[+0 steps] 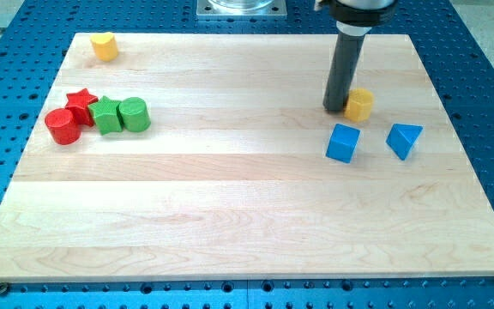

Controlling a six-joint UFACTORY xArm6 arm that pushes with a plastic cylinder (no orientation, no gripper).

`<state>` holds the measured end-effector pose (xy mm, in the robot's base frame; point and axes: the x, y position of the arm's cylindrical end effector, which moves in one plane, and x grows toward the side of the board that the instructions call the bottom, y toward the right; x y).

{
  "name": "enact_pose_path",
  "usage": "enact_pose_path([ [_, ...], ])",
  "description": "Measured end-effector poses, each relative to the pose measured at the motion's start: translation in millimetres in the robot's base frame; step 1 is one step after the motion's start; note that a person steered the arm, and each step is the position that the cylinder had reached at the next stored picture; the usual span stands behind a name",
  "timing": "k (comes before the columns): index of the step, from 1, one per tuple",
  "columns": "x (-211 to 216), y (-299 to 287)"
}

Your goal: Push the hexagon towards the top center of the board

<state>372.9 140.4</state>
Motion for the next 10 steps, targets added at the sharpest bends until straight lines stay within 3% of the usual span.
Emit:
enact_pose_path([
  [2, 79.1, 28.2],
  [3, 56.1, 68.6],
  [6, -71.9, -8.1],
  [7, -29.0, -55.1],
  [8, 6.0, -35.9],
  [9, 51.4, -73.7],
  [10, 16.9, -83.0],
])
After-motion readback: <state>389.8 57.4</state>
